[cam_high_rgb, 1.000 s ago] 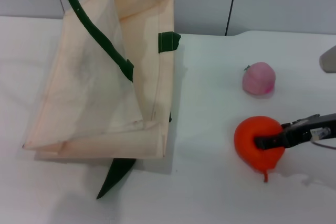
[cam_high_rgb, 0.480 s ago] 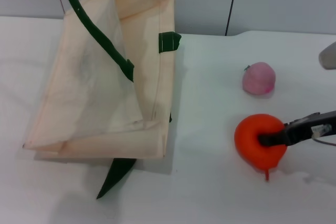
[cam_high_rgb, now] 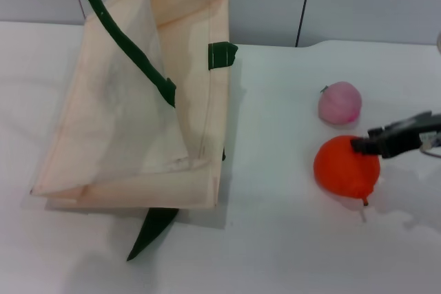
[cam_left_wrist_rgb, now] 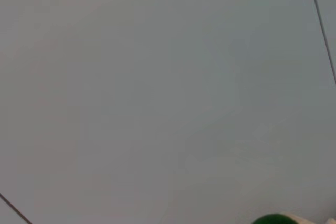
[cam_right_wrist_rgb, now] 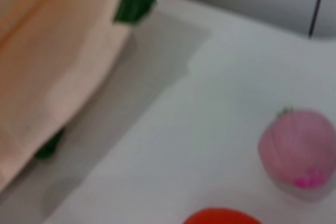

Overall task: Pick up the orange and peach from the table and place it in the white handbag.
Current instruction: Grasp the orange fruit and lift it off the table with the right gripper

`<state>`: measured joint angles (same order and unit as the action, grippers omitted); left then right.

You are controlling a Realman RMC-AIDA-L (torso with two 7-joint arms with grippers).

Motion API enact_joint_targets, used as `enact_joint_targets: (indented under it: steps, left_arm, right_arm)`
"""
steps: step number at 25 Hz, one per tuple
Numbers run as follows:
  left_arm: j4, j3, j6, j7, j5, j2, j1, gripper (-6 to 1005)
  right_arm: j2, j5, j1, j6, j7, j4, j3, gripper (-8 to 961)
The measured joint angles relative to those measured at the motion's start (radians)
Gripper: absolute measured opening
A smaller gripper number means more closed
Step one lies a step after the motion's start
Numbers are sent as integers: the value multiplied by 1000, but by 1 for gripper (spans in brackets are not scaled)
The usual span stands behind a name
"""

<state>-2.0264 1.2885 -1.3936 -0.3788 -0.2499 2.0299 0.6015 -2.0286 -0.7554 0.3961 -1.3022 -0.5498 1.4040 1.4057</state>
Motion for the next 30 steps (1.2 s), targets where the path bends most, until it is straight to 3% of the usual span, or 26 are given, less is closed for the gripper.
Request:
enact_joint_targets:
  steps: [1, 11, 17, 25, 30]
  left_arm:
    - [0, 0, 0, 0, 0, 0, 0, 122]
    - [1, 0, 3, 0, -5, 1, 0, 121]
    - [2, 0, 0, 0, -2, 1, 0, 121]
    - [1, 0, -4, 0, -1, 0, 2, 121]
    - [1, 0, -5, 0, 0, -1, 4, 122]
  right_arm:
    - [-1, -1, -6, -3, 2, 25, 2, 584]
    - [-1, -10, -23, -44, 3, 85, 9, 120]
    - [2, -44, -20, -122, -7, 89, -12, 5]
    - [2, -38, -2, -153, -2, 47, -25, 181]
    - [4, -31, 27, -162, -6, -16, -24, 380]
